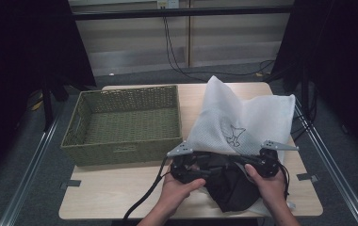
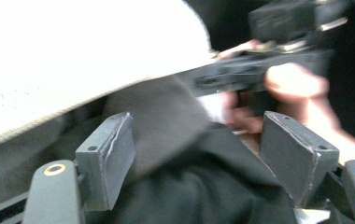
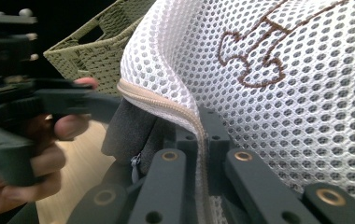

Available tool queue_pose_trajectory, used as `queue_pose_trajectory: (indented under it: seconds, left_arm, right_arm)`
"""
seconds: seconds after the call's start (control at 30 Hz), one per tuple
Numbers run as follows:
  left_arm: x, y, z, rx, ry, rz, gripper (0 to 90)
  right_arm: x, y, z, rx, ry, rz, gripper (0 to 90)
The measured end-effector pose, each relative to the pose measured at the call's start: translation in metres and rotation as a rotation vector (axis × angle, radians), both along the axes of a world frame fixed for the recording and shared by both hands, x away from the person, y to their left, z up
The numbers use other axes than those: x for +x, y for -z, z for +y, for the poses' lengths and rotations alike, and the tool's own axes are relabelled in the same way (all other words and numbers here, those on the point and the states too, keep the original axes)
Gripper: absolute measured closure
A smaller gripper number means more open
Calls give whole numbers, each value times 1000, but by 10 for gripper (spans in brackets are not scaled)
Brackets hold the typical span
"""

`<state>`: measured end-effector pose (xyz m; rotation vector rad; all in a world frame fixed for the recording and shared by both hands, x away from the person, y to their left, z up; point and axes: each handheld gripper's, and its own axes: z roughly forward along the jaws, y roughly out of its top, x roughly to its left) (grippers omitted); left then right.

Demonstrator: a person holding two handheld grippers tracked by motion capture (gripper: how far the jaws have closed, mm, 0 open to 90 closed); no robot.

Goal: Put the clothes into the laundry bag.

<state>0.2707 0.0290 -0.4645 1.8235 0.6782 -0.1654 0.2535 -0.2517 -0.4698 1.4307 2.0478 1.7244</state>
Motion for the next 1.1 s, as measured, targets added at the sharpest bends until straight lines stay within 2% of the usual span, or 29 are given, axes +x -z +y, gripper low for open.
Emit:
queue_pose_trajectory:
  seconds: [0.03,0.1,0.13,0.17,0.2,0.23,0.27,0.3,0.33,0.37,0.4,0.43,0.5,0.57,0.6,0.63,0.67,0.7,0.73,0.77,0.8,0.83,0.9,0.93,1.0,1.1]
  left_arm:
    - [-2,7,-5,76,8,6,224]
    - [-7,28,-24,209,58,45,161]
    - [-10,33,-31,251,65,24,140]
    - [-16,36,-40,320,62,-33,140]
    - [-22,33,-46,376,32,-107,153]
    - [-23,31,-52,401,13,-141,214]
    - [-22,30,-56,419,-4,-137,300]
    - [-20,29,-59,411,-19,-146,370]
    - [-17,27,-59,421,-26,-167,502]
    - [-13,26,-59,388,-42,-158,651]
    - [-7,24,-58,361,-45,-144,750]
    - [-3,21,-56,326,-63,-137,784]
    - [2,11,-51,210,-116,-145,803]
    - [6,-5,-45,37,-155,-173,805]
    - [8,-11,-42,2,-172,-189,805]
    - [12,-18,-41,-15,-226,-194,804]
    - [16,-18,-42,-12,-243,-188,801]
    - [21,-13,-47,56,-255,-173,799]
    - [25,-6,-51,115,-242,-164,791]
    - [31,6,-57,213,-213,-142,782]
    - [34,19,-61,282,-185,-107,765]
    - [35,28,-61,323,-159,-82,741]
    - [30,28,-55,286,-142,-93,689]
    - [27,24,-52,275,-133,-83,615]
    - [20,17,-43,233,-81,-81,424]
    - [1,6,-24,154,-50,-104,275]
  right_arm:
    - [1,1,1,4,3,0,888]
    - [2,1,3,7,0,2,888]
    - [2,1,4,5,-3,0,888]
    - [2,2,5,2,-2,0,888]
    - [1,2,7,0,-4,1,888]
    - [0,2,8,-6,-4,-11,888]
    - [0,1,9,-9,-9,-16,888]
    - [-1,1,9,-9,-15,-23,888]
    - [-2,0,9,0,-19,-34,887]
    - [-3,-1,9,5,-27,-46,888]
    - [-4,-4,9,11,-33,-59,888]
    - [-7,-7,8,24,-39,-87,888]
    - [-16,-19,10,25,-52,-162,888]
    - [-25,-32,14,-16,-70,-225,889]
    - [-28,-37,17,-33,-73,-244,888]
    - [-30,-39,19,-39,-77,-254,889]
    - [-31,-40,20,-24,-86,-254,888]
    - [-30,-39,21,-16,-91,-240,888]
    - [-28,-35,21,-23,-85,-218,888]
    - [-25,-31,20,-33,-85,-204,888]
    - [-22,-25,19,-34,-85,-170,888]
    - [-18,-18,16,-45,-81,-138,889]
    - [-13,-8,12,-66,-54,-85,888]
    - [-10,-3,8,-61,-34,-57,888]
    - [-7,-1,3,-25,-19,-37,888]
    - [-6,-2,2,-37,0,-43,888]
